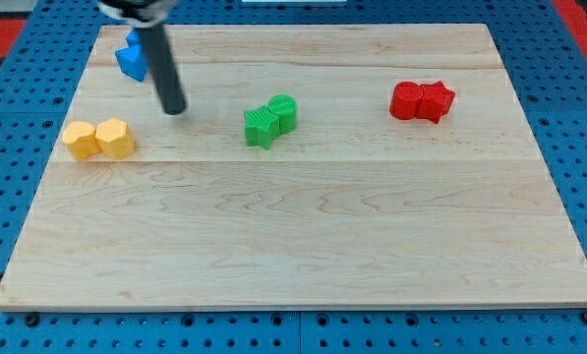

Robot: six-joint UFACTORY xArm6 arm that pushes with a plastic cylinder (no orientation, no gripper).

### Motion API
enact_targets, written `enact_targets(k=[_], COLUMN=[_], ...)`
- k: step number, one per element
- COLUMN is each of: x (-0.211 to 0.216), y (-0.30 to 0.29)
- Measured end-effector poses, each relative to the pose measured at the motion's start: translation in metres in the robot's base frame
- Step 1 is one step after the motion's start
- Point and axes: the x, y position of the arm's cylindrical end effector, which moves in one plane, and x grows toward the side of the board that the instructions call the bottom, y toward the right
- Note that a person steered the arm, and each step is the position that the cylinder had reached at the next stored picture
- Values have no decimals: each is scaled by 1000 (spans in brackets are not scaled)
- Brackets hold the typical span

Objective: Slightly move the green circle above the green star

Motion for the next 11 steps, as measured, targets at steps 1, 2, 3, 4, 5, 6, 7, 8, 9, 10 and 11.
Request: enact_targets(k=[1, 2, 3, 4, 5, 6, 7, 8, 9, 10, 11], x=[12, 42, 52, 77, 23, 11, 30, 11, 8, 11, 11], y=[49, 75, 98, 54, 50, 66, 66, 97, 101, 61, 38])
